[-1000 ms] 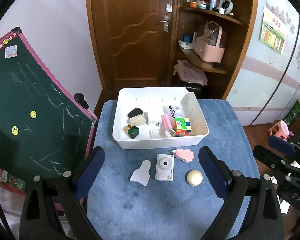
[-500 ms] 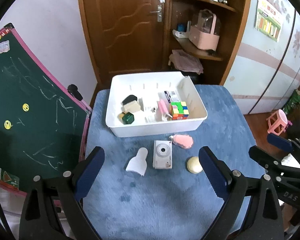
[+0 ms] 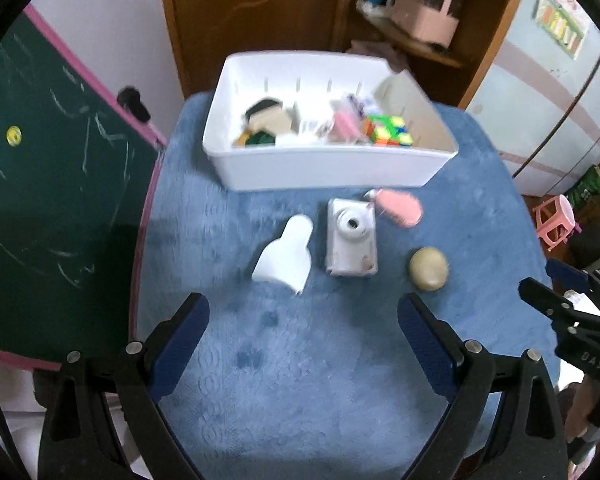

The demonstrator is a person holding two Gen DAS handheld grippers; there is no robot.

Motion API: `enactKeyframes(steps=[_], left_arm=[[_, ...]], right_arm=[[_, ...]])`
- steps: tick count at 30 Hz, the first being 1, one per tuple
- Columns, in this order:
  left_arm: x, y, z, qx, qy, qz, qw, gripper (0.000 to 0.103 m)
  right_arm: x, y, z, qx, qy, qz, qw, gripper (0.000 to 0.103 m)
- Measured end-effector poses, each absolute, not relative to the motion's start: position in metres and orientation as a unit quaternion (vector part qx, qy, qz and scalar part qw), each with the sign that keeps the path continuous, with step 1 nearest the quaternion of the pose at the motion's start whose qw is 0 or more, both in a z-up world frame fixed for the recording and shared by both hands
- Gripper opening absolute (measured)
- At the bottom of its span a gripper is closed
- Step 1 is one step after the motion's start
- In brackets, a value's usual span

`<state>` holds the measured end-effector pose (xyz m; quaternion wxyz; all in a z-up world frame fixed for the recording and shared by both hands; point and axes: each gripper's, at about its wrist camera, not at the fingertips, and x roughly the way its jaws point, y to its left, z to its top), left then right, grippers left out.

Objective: Organize rigid objects
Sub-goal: 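Grasp the white bottle-shaped piece with the left gripper while the right gripper grasps the gold compact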

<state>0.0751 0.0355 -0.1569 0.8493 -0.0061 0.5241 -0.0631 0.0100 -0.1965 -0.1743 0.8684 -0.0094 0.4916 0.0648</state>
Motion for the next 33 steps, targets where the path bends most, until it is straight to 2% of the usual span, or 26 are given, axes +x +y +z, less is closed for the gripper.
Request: enactKeyframes(steps=[15,33], left_arm=[[0.120,0.044,-0.236,0.016,0.586,-0.067,0.808,0.096],[0.148,0.045,-0.277,0.040,0.611,-0.085,0.786,0.093]], right_arm=[[0.042,-0.173,-0.261,-0.018,0.539,0.057,0.840,0.069],[0.082,-0.165,-0.309,-0.028,0.555,0.036,0.831,0.069]])
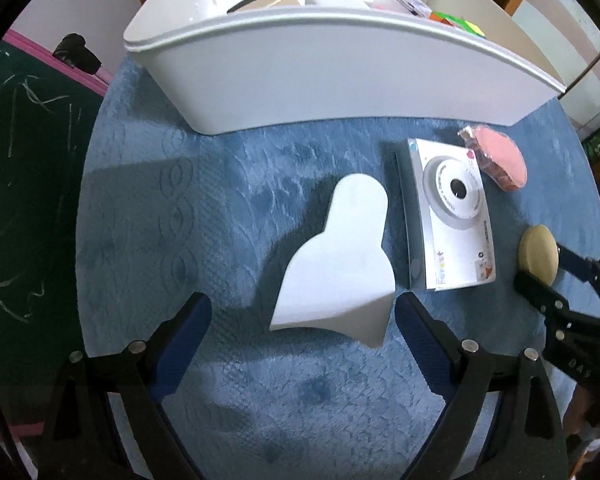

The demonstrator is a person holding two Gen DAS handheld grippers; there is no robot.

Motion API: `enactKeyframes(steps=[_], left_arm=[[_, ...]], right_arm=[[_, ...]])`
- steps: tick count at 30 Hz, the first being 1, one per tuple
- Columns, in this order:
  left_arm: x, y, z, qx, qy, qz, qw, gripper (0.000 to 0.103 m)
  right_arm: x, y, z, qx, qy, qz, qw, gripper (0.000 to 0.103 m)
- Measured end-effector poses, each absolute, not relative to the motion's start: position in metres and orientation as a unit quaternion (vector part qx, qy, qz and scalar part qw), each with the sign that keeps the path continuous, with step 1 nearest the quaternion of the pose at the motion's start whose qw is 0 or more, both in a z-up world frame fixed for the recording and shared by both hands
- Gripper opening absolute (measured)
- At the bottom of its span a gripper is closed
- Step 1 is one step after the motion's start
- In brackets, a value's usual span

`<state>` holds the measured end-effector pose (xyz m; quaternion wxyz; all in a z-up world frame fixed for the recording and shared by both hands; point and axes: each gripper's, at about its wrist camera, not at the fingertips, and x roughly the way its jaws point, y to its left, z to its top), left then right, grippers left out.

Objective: Organize rigid objects
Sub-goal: 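Grasp the white bottle-shaped piece with the left gripper while the right gripper grasps the gold compact, then carry the white piece and gold compact into the bin and open both grippers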

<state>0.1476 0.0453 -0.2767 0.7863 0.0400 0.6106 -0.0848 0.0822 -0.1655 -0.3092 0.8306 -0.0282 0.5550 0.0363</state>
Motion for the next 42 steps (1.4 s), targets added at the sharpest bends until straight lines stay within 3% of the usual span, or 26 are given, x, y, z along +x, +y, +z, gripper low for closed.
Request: enactKeyframes(steps=[7,11,14,27,42], left_arm=[[0.146,0.038,-0.283,0.057,0.609,-0.094,0.786,0.079],[0.140,0.026,-0.279,0.071,0.599,-0.103,0.791,0.061],[0.137,0.020,-0.278,0.082,0.595,-0.102,0.793,0.060],[0.124,0.021,-0.234,0.037,0.574,-0.095,0.813,0.059],[0.135,0.020,-0.071,0.036,0.440,-0.116,0.890,0.059]], right_arm=[[0.084,-0.161,-0.312,-0.050,0.547,0.033,0.835,0.068],[0.085,-0.159,-0.314,-0.054,0.545,0.036,0.836,0.064],[0.083,-0.155,-0.313,-0.057,0.546,0.042,0.835,0.056],[0.064,-0.151,-0.282,-0.047,0.542,0.064,0.837,0.056],[0.045,-0.157,-0.155,-0.040,0.451,0.105,0.886,0.056]])
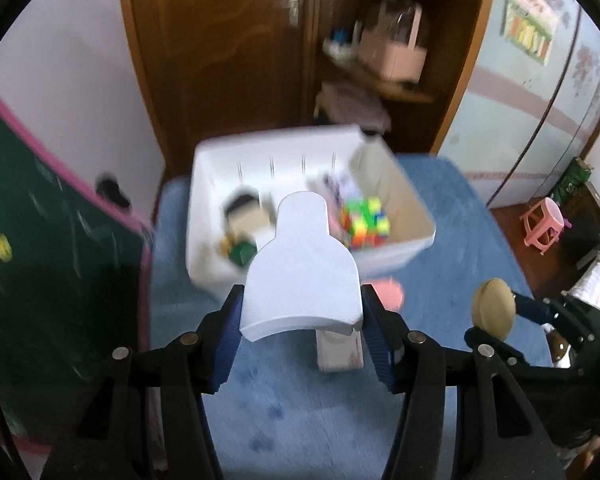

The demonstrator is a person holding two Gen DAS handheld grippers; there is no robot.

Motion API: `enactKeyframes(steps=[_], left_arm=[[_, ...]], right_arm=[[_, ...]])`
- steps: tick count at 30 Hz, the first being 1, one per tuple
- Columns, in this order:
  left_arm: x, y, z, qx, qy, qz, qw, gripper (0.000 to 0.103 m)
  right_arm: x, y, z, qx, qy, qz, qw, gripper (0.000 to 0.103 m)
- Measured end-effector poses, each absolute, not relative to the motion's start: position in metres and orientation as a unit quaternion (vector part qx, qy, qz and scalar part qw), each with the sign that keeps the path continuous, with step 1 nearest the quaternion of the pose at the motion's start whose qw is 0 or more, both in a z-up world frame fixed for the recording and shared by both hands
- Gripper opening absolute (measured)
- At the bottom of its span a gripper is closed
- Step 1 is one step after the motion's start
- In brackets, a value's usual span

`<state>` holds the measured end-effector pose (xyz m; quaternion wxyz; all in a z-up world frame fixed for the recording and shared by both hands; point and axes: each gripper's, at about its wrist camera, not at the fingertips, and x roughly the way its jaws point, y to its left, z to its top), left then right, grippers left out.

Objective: Organize rigid objects
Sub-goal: 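Carry the white piece and gold compact into the bin and open both grippers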

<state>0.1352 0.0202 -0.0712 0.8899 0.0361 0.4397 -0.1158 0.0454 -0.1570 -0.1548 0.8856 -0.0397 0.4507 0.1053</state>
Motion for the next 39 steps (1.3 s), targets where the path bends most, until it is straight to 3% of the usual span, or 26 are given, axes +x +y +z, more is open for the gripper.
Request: enactKeyframes(steps=[7,11,15,19,31,39], left_arm=[[0.183,0.020,0.007,0.050,0.379,-0.102,0.918,0.059],[0.217,0.022,0.019,0.051,0.376,-0.089,0.921,0.059],[0.267,0.030,0.005,0.039,0.394,-0.085,0.914,0.059],[0.311,0.033,-0.029,0.025,0.436,-0.089,0.895,0.059],[0.396,0.027,-0.179,0.040,0.585,-0.106,0.803,0.059],[0.402,0.015,-0.208,0.032,0.615,-0.118,0.779,0.060]], right_arm=[[0.084,-0.155,-0.051,-0.041,0.368,0.109,0.922,0.056],[0.116,-0.149,-0.005,-0.030,0.339,0.105,0.934,0.056],[0.153,-0.135,0.003,-0.025,0.334,0.103,0.937,0.056],[0.192,-0.118,-0.021,-0.026,0.361,0.099,0.927,0.056],[0.275,-0.080,-0.179,-0.013,0.512,0.079,0.855,0.056],[0.277,-0.066,-0.227,-0.036,0.555,0.086,0.827,0.056]])
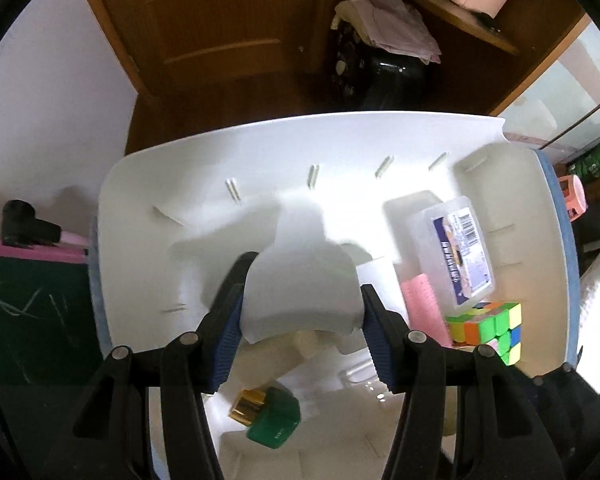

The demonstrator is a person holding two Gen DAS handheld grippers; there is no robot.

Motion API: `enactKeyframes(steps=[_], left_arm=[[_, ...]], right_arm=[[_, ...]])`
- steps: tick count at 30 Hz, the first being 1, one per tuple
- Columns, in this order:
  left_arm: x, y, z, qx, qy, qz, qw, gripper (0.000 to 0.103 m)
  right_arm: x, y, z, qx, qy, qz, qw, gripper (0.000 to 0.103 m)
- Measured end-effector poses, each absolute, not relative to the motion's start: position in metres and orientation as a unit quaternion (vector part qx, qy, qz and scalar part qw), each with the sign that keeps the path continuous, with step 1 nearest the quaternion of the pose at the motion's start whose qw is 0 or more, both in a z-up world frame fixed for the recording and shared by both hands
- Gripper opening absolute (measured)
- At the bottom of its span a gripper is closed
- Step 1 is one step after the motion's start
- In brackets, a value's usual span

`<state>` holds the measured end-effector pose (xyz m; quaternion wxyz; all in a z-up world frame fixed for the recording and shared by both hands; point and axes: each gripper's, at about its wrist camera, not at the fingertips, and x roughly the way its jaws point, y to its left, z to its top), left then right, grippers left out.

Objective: Organize rigid objects
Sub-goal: 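Carry the white piece and gold compact into the bin and open both grippers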

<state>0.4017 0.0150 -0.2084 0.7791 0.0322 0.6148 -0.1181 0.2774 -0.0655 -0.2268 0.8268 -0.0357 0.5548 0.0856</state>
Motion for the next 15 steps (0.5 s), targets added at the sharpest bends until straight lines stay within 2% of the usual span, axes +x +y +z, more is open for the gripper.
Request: enactKeyframes(steps=[3,5,7,11,15], left_arm=[[0.400,0.020,-0.198,0.001,0.614,-0.135,0.778,0.063],[0.395,0.021,-0.187,-0.010,0.605,-0.141,0.783,0.067],[0.389,0.021,-0.174,-0.002,0.591,-0.141,0.795,0.068],[0.368,0.017,-0.142,0.017,0.558,-0.138,0.818,0.078],[0.346,0.018,-0.112,0.016,0.535,-0.138,0.833,0.079]], right_arm=[[0.275,-0.069,-0.225,-0.031,0.554,0.095,0.827,0.059],[0.270,-0.071,-0.218,-0.025,0.545,0.097,0.832,0.066],[0.264,-0.075,-0.211,-0.014,0.536,0.100,0.838,0.066],[0.246,-0.081,-0.192,0.004,0.523,0.110,0.845,0.066],[0.226,-0.091,-0.171,0.016,0.505,0.113,0.856,0.066]])
